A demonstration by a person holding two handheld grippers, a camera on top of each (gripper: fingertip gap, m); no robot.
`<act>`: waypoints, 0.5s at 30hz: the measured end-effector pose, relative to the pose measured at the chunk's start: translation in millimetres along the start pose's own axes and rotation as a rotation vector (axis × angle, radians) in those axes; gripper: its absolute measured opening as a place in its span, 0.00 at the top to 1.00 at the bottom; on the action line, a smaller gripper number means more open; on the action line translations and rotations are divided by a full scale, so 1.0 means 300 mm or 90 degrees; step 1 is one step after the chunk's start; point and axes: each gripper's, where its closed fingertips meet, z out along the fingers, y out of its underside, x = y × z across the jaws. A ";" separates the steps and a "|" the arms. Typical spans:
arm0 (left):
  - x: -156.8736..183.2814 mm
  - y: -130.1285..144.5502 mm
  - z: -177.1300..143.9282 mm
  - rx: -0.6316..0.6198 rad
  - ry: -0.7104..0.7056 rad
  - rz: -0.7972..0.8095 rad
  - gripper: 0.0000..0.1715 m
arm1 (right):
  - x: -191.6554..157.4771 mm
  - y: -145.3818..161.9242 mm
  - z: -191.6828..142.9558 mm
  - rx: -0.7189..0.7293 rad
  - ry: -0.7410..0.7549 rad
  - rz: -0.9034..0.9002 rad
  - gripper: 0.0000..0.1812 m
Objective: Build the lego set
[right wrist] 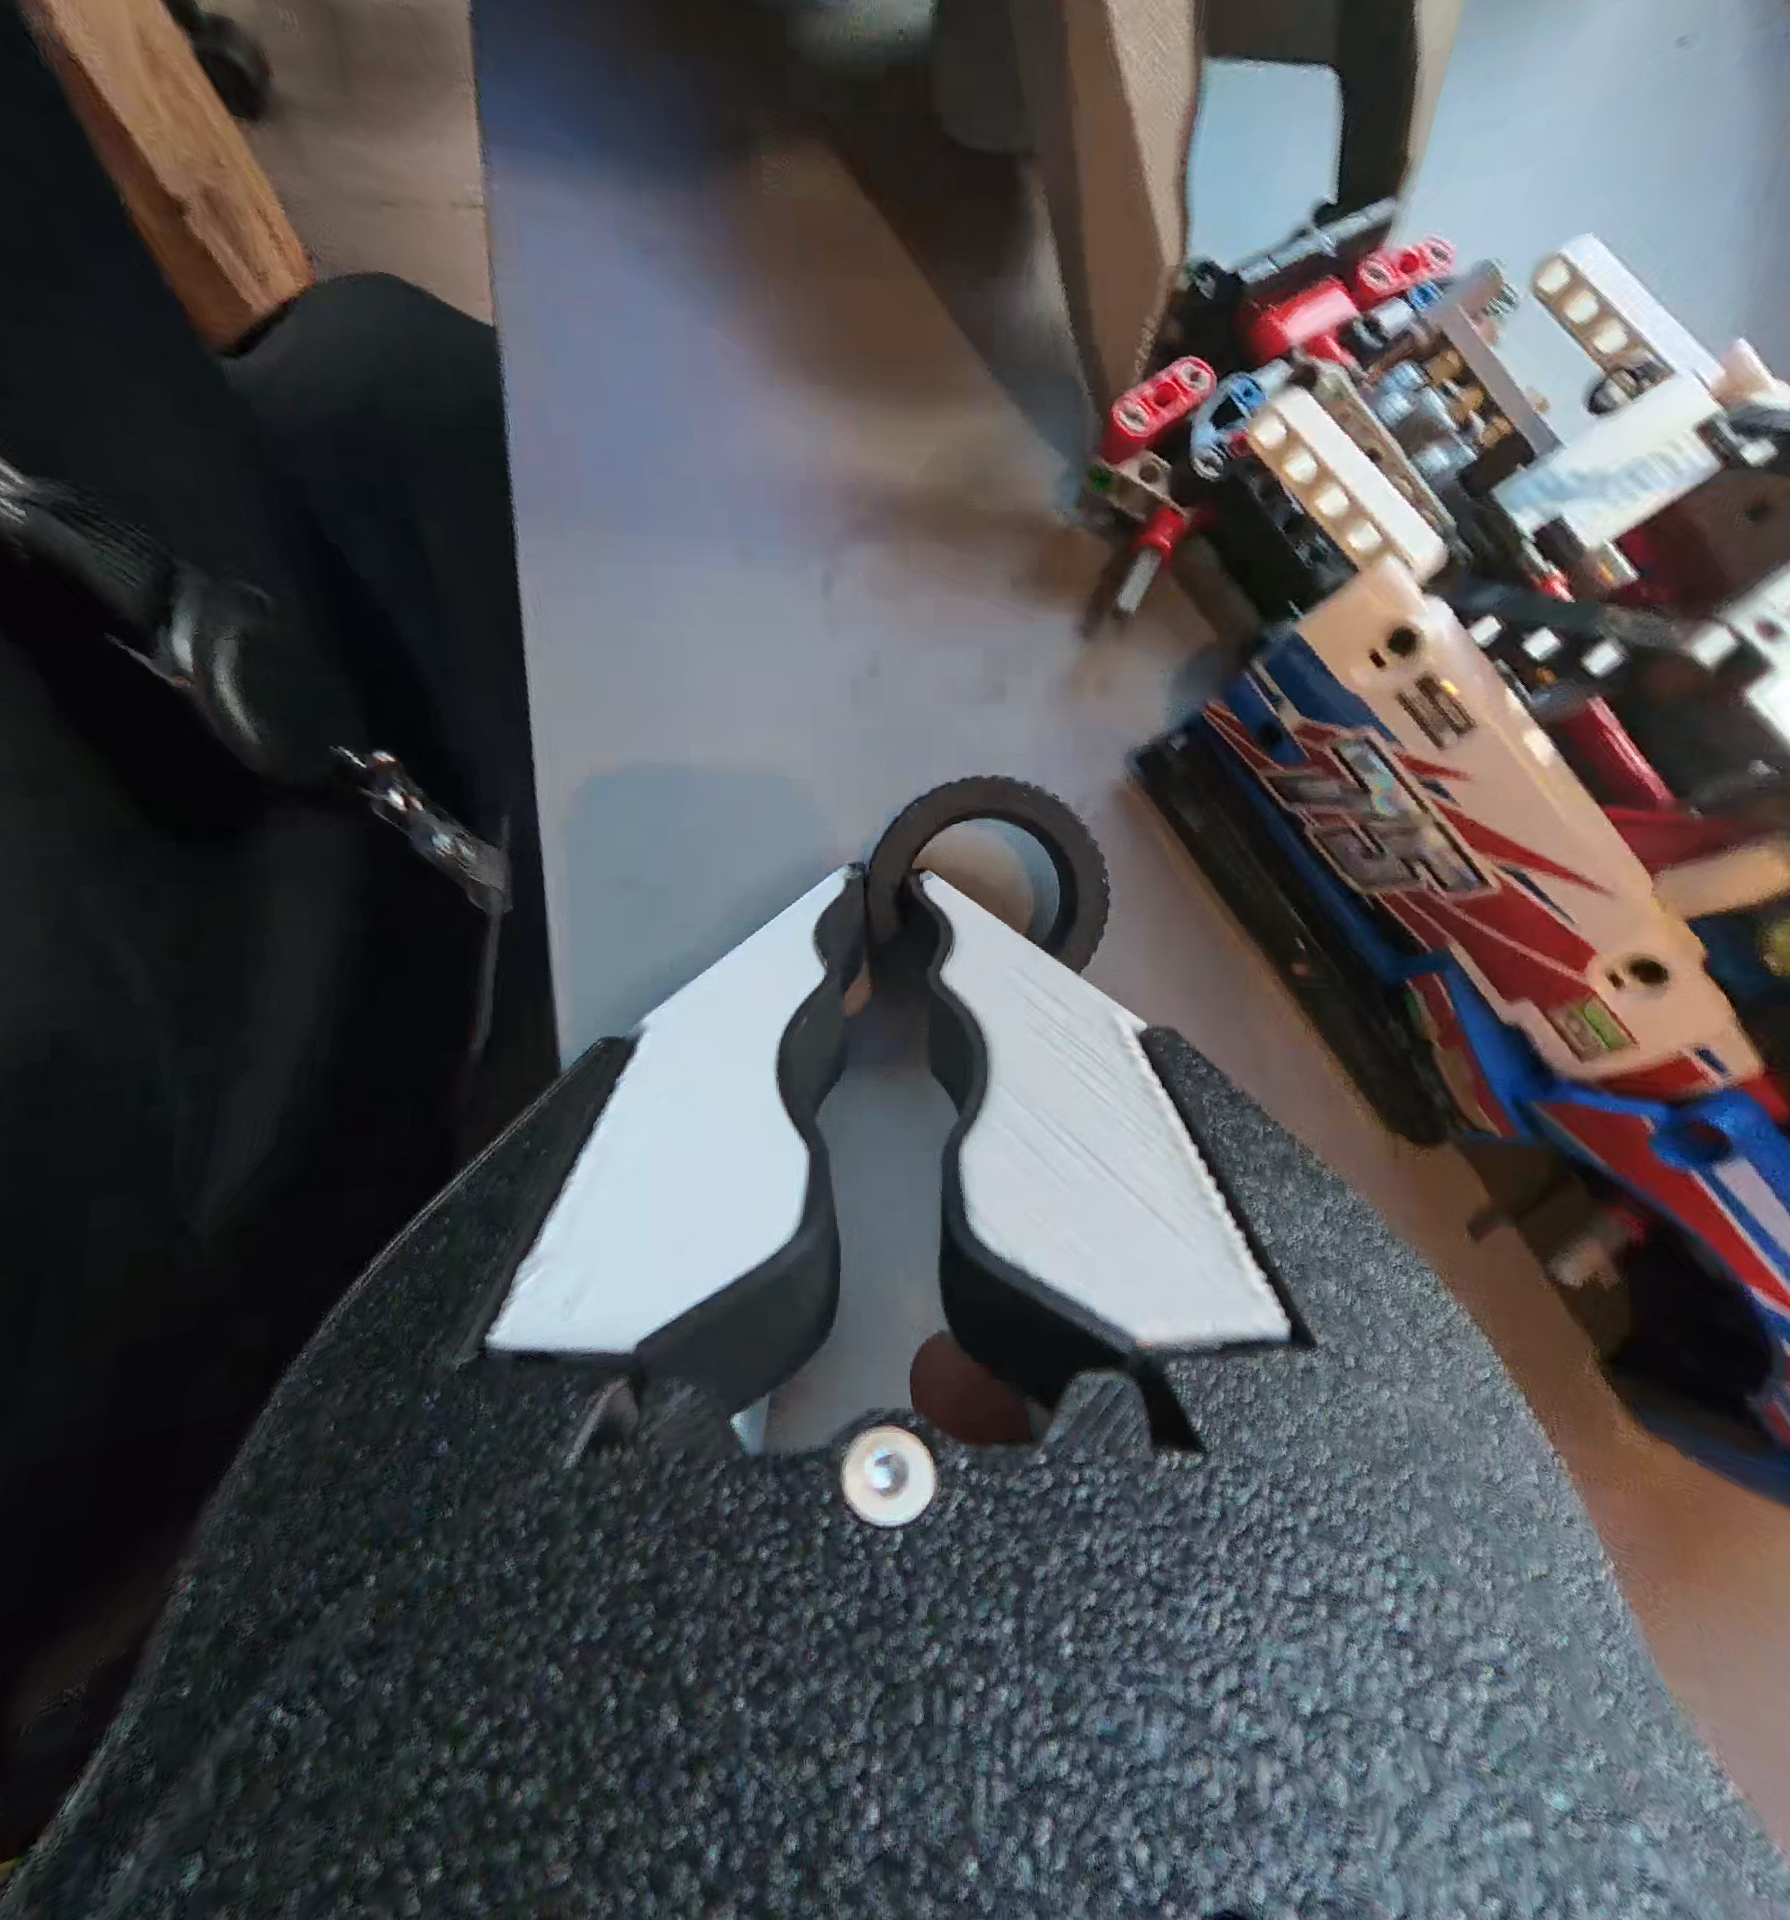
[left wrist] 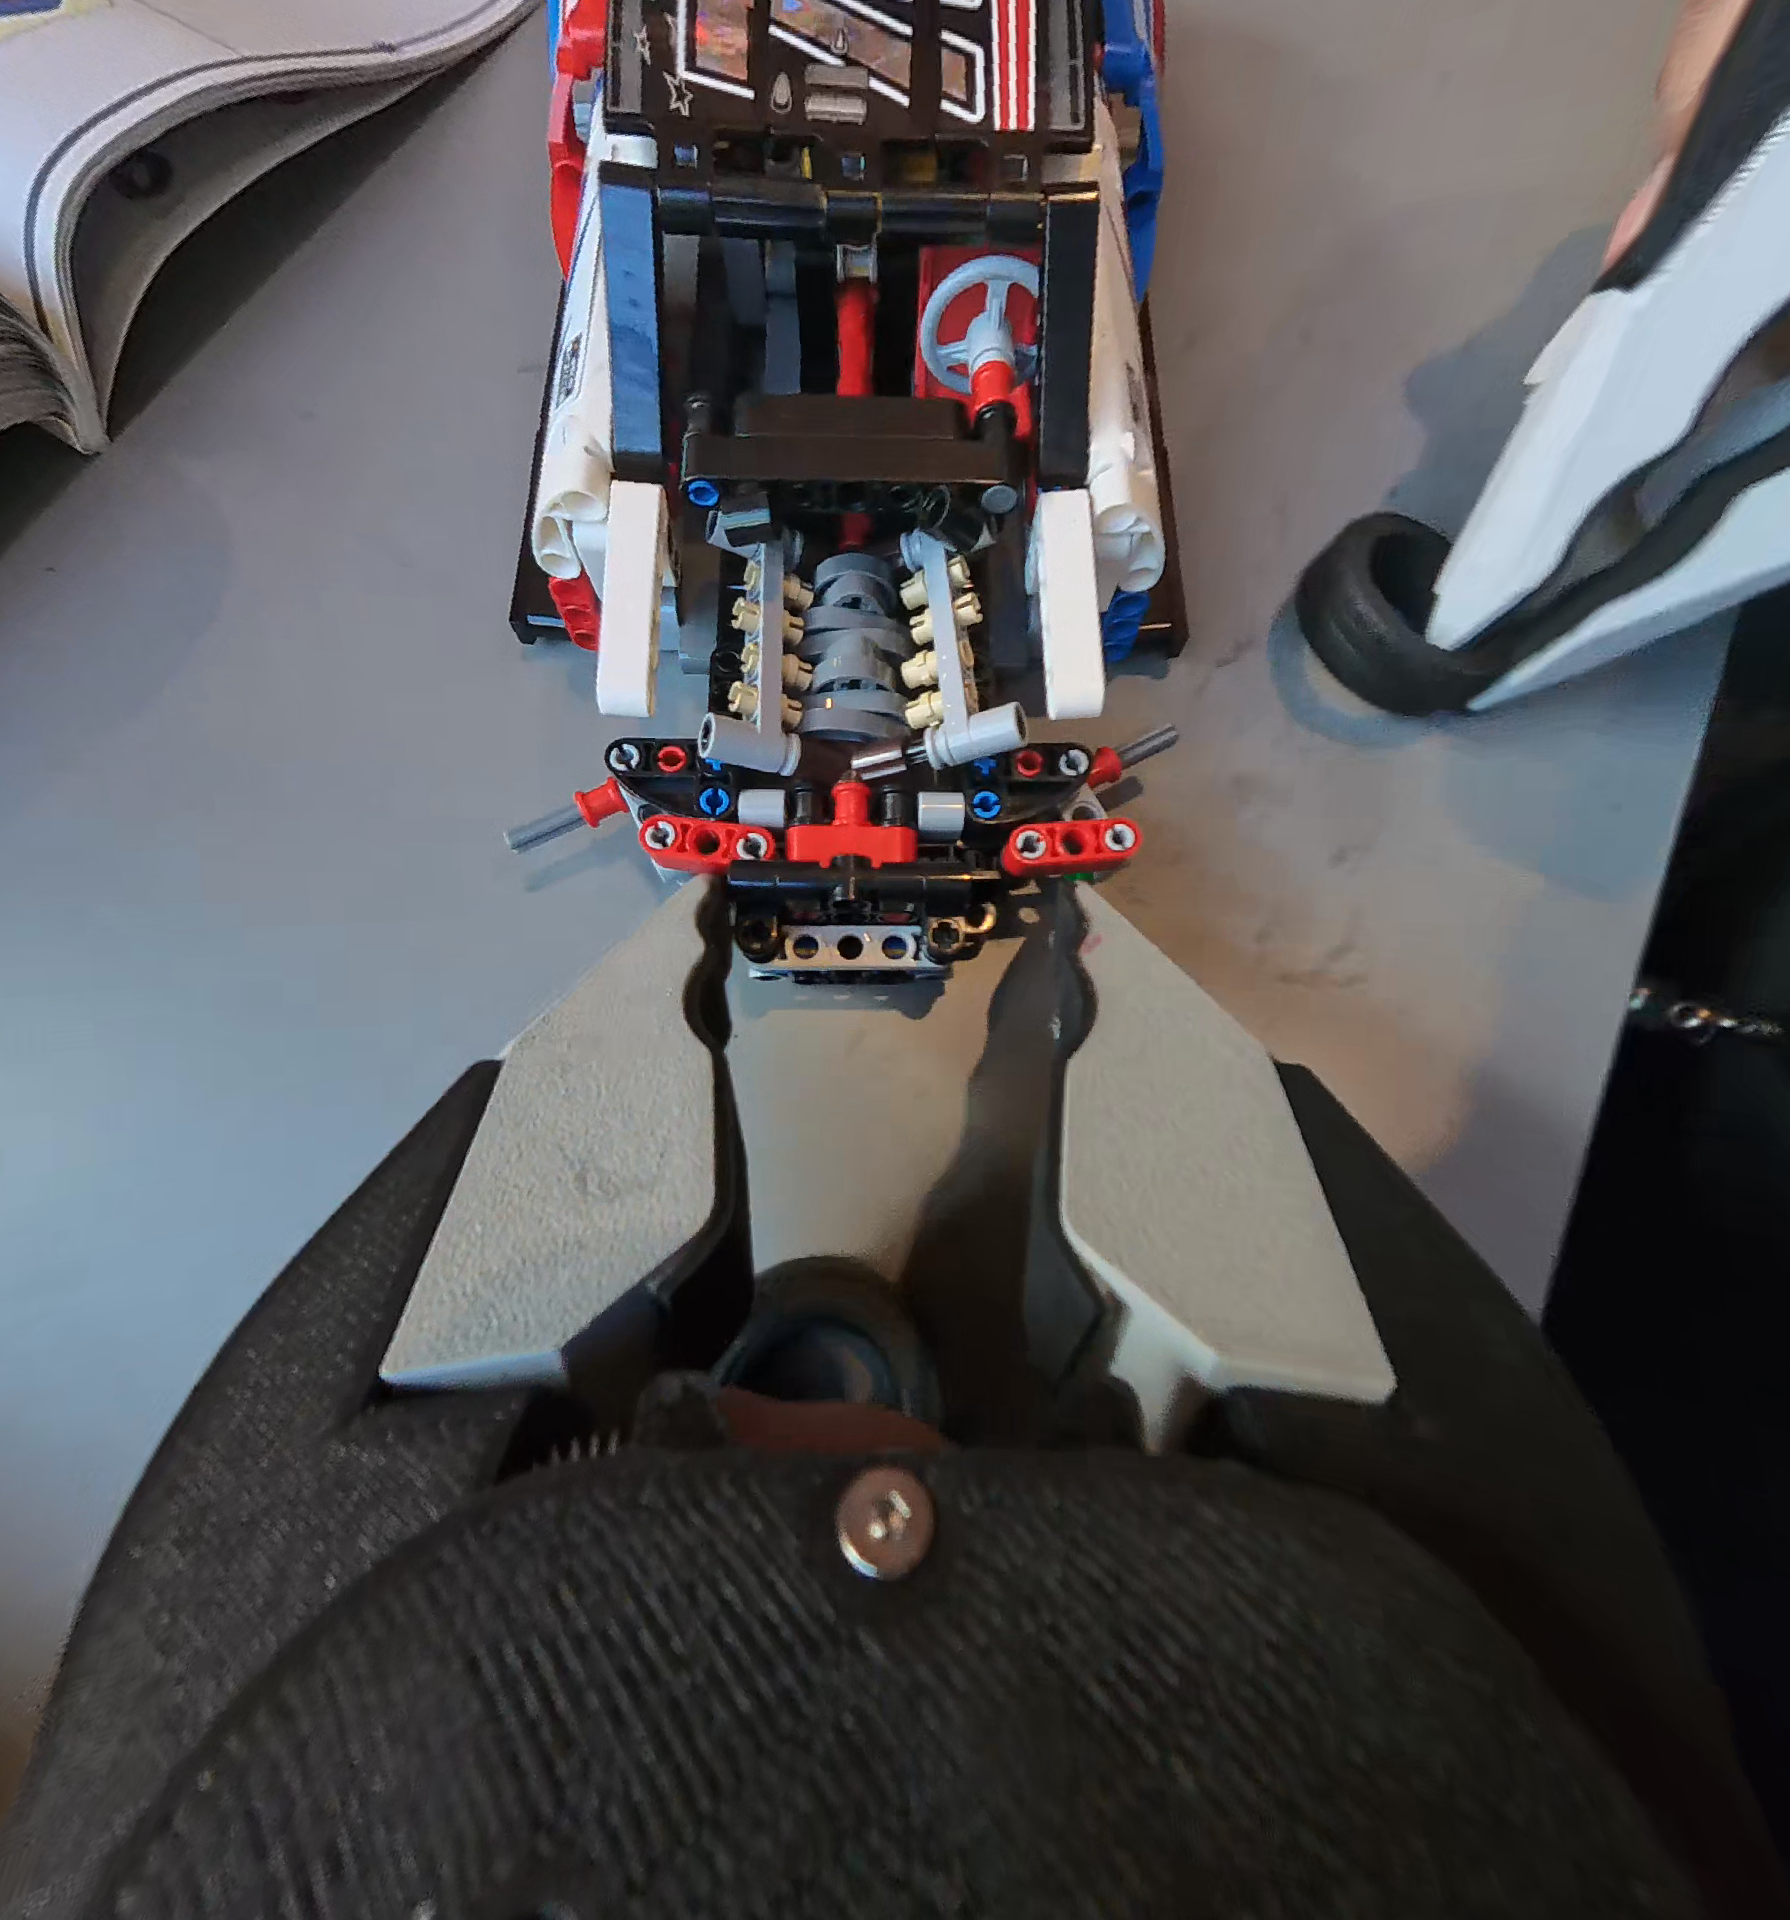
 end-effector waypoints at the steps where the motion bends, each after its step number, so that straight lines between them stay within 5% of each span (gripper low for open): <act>1: 0.006 -0.004 -0.008 0.007 0.002 -0.010 0.64 | 0.008 0.021 -0.023 -0.004 0.012 0.001 0.96; 5: -0.067 -0.111 -0.109 0.108 -0.048 -0.045 0.64 | -0.004 0.042 -0.086 0.028 -0.038 0.020 0.96; 9: -0.416 -0.317 -0.190 0.218 -0.178 -0.140 0.67 | 0.023 0.030 -0.104 0.066 -0.108 0.057 0.86; 12: -0.618 -0.347 -0.090 0.162 -0.164 -0.185 0.63 | 0.012 -0.053 -0.139 0.105 -0.188 0.031 0.78; 15: -0.772 -0.325 0.029 0.108 -0.176 -0.238 0.68 | 0.100 -0.251 -0.271 0.248 -0.232 -0.009 0.88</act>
